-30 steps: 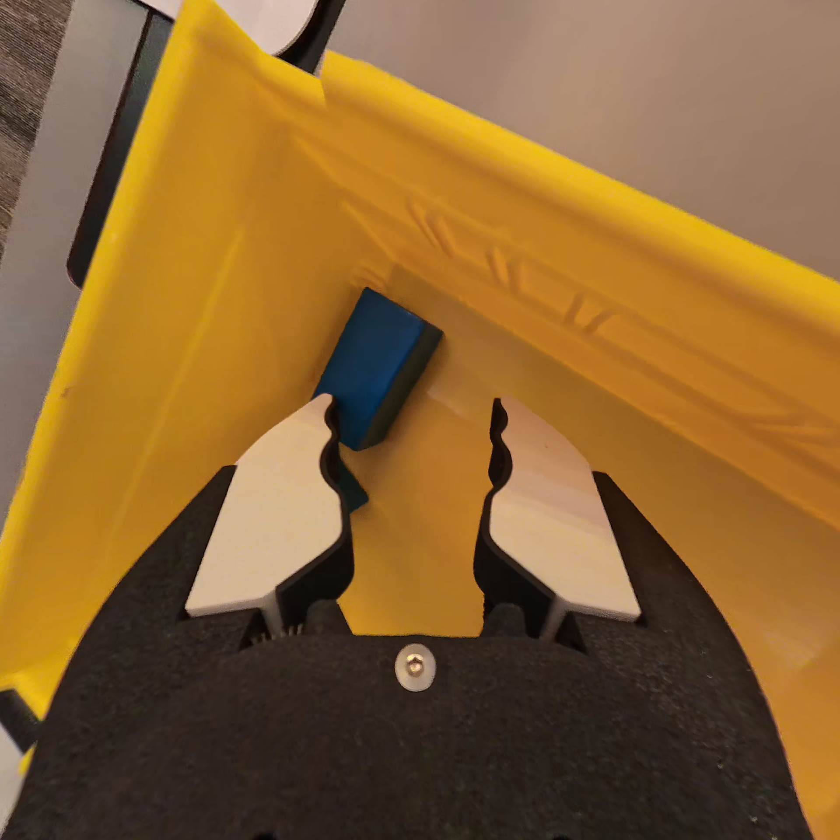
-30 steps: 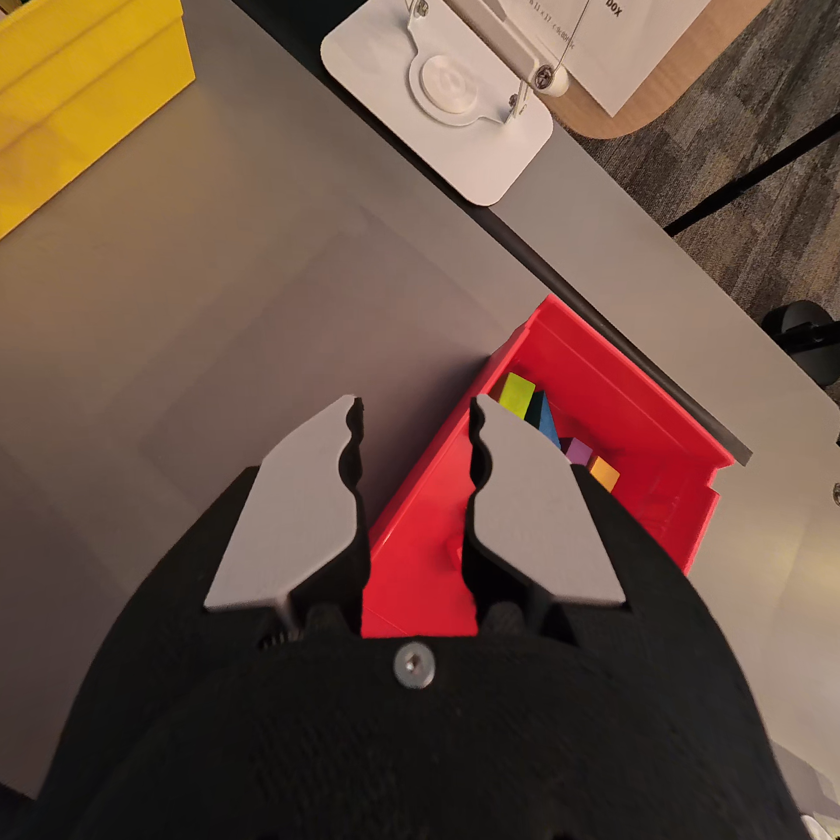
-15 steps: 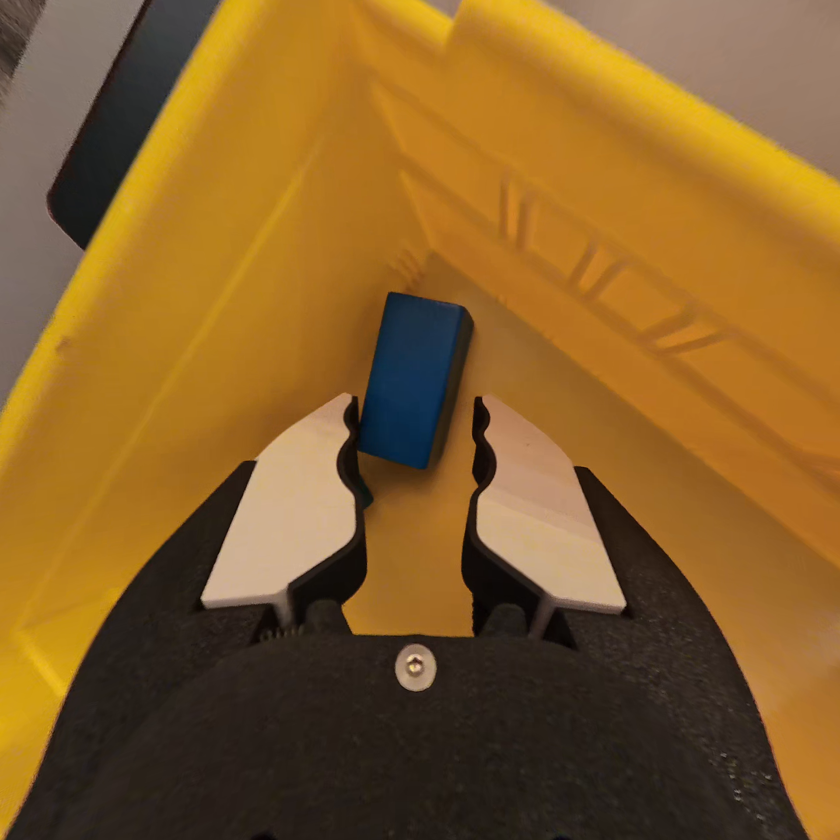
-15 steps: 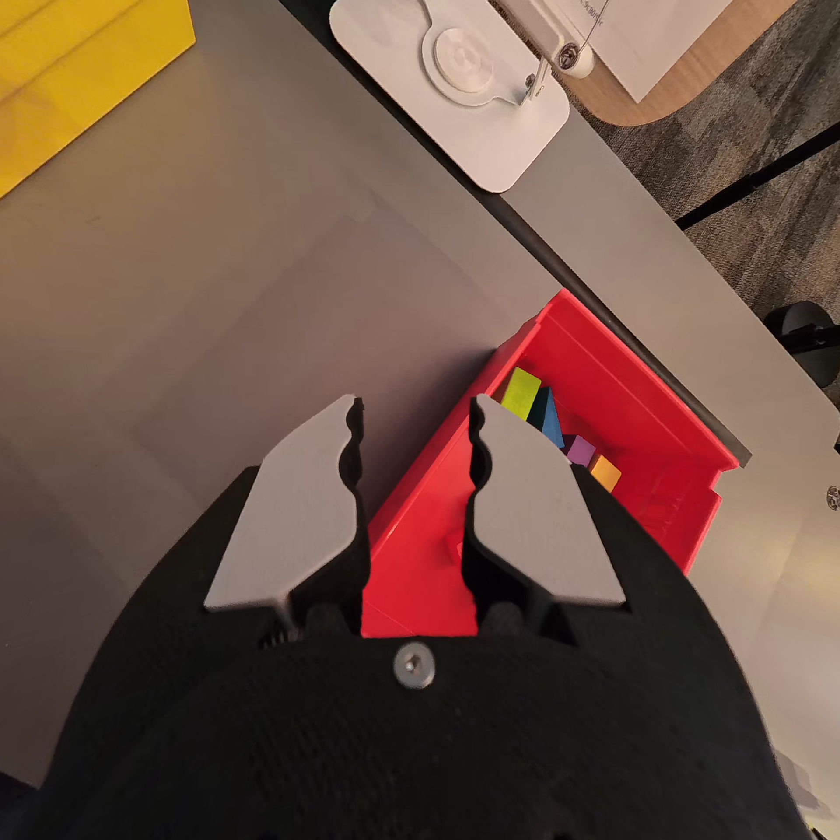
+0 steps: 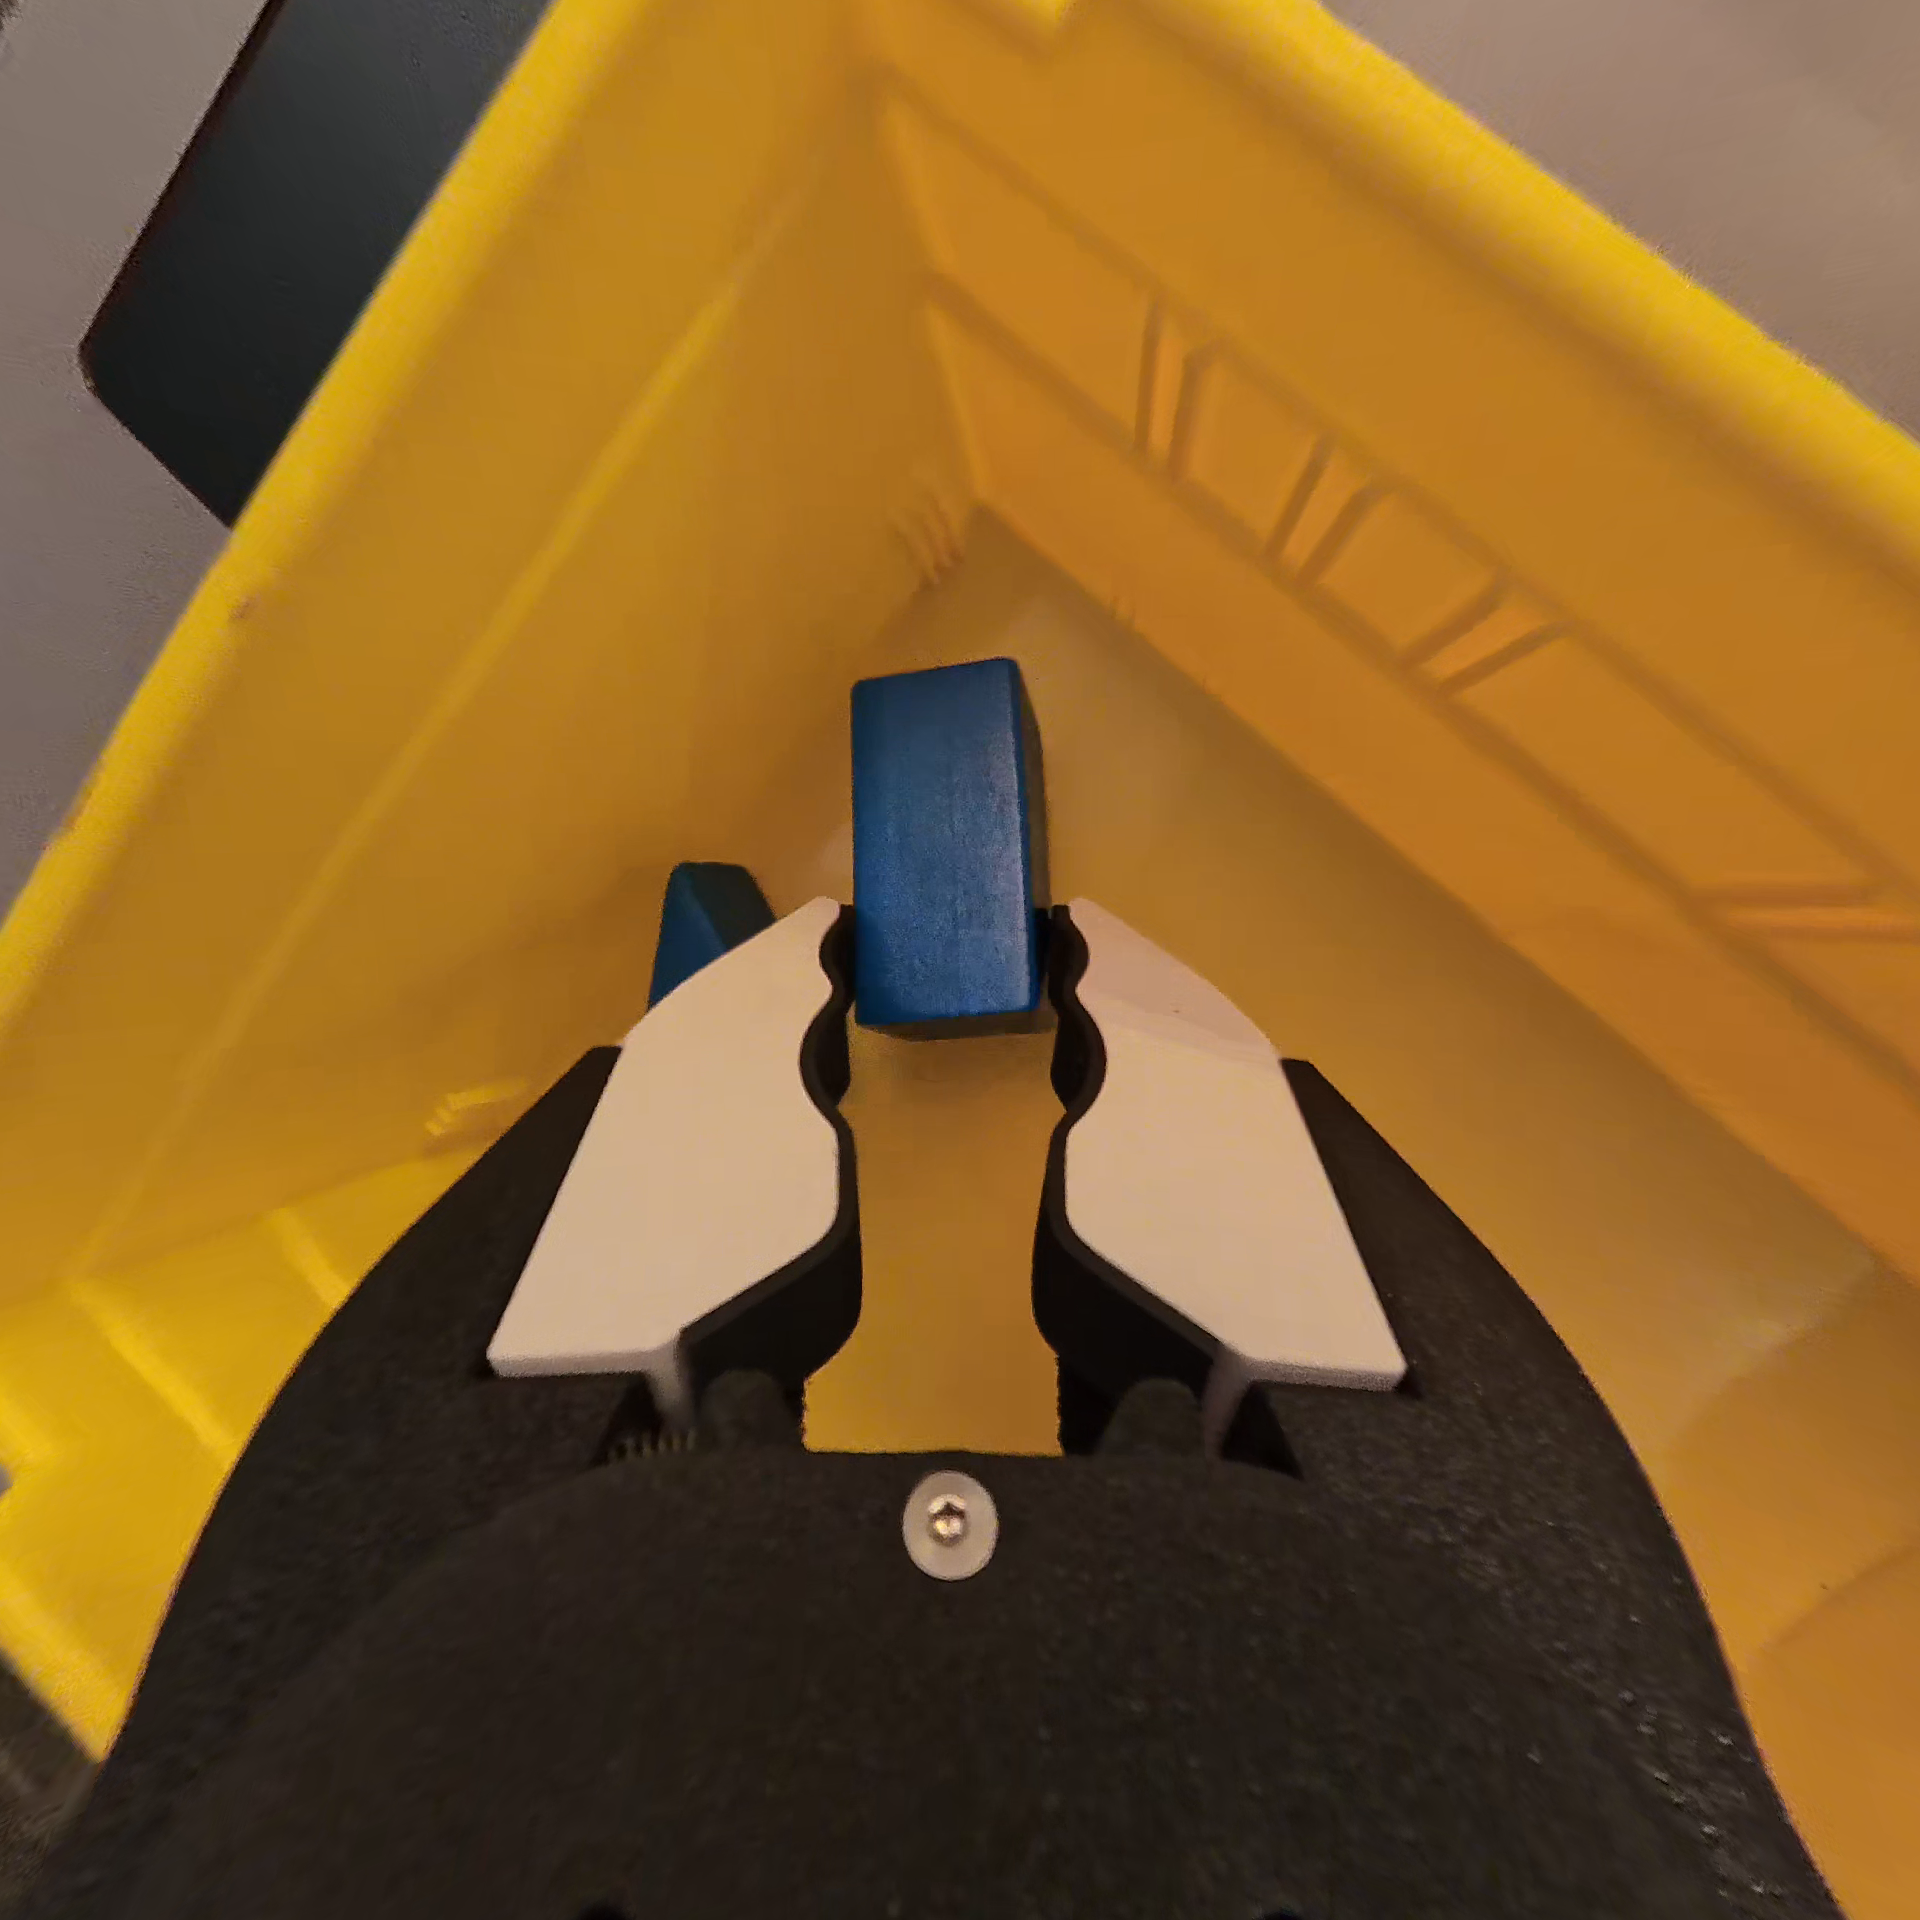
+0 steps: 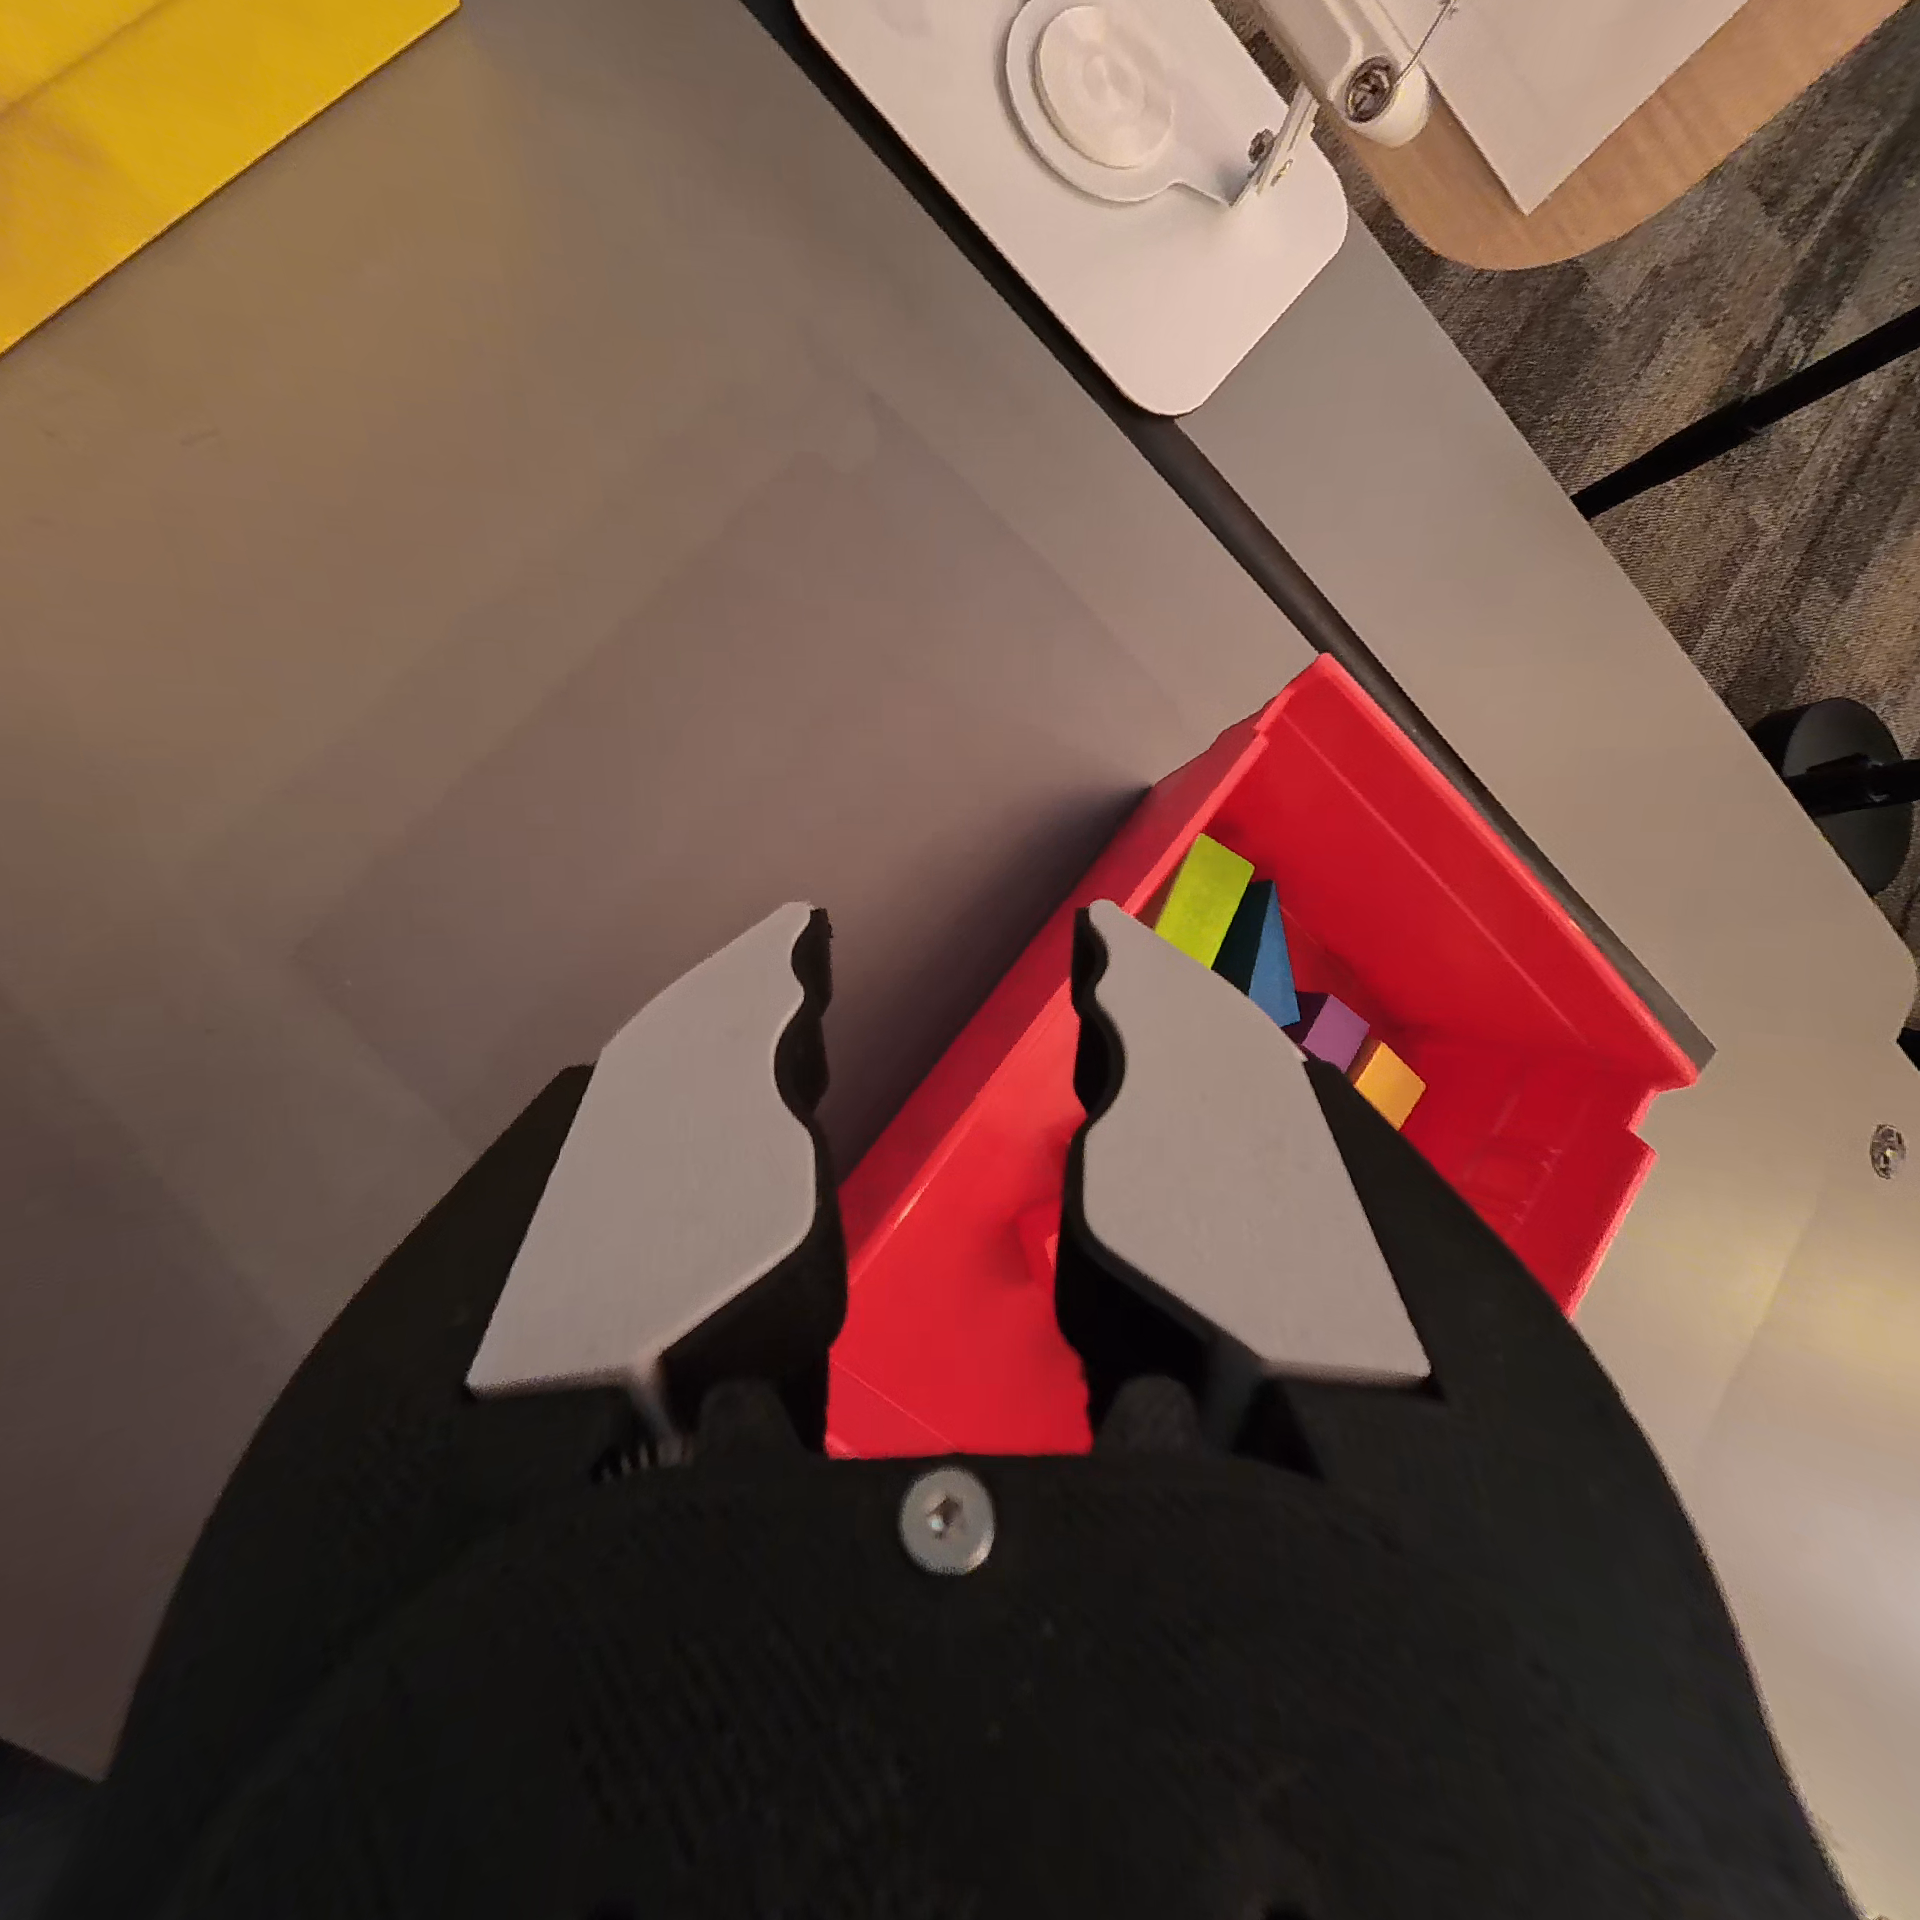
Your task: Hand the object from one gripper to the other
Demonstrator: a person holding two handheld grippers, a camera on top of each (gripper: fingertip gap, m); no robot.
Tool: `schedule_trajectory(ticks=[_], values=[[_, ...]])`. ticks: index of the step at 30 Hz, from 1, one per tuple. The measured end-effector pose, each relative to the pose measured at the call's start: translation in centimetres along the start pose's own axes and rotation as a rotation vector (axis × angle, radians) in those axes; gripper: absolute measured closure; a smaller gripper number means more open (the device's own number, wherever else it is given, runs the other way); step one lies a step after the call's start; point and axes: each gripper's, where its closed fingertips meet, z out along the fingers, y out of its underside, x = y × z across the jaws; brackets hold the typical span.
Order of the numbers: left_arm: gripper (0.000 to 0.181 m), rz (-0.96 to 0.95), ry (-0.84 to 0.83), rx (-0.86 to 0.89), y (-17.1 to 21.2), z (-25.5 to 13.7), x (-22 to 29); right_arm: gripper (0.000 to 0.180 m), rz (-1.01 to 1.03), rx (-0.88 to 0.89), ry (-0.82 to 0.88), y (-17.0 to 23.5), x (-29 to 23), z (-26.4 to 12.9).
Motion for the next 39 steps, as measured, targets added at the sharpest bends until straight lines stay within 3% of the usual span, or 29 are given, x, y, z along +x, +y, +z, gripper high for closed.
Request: schedule_trajectory(ticks=[8, 12, 18, 27, 32, 37, 39], values=[[0.146, 0.024, 0.012, 0.156, -2.5, -5.4, 0.8, 0.134, -0.053, 0.033, -0.051, -0.9, -1.1, 0.8], [0.146, 0.172, 0.06, 0.31, -6.5, -10.2, 4.9, 0.134, -0.251, 0.297, -0.172, -4.6, -4.0, -0.1], [0.146, 0.494, 0.2, 0.485, -11.6, -15.3, 15.5, 0.134, -0.455, 0.656, -0.334, -8.1, -9.5, -3.2], [0.146, 0.702, 0.25, 0.454, -12.9, -14.7, 22.6, 0.13, -0.553, 0.621, -0.392, -7.6, -12.6, -2.5], [0.146, 0.722, 0.292, 0.457, -12.9, -14.7, 23.8, 0.138, -0.574, 0.575, -0.505, -6.4, -13.6, -1.6], [0.146, 0.728, 0.274, 0.465, -12.9, -14.4, 23.7, 0.143, -0.574, 0.553, -0.508, -6.2, -13.7, -1.3], [0.129, 0.679, 0.27, 0.501, -13.6, -14.9, 23.2, 0.143, -0.543, 0.535, -0.476, -6.3, -12.8, -1.1]])
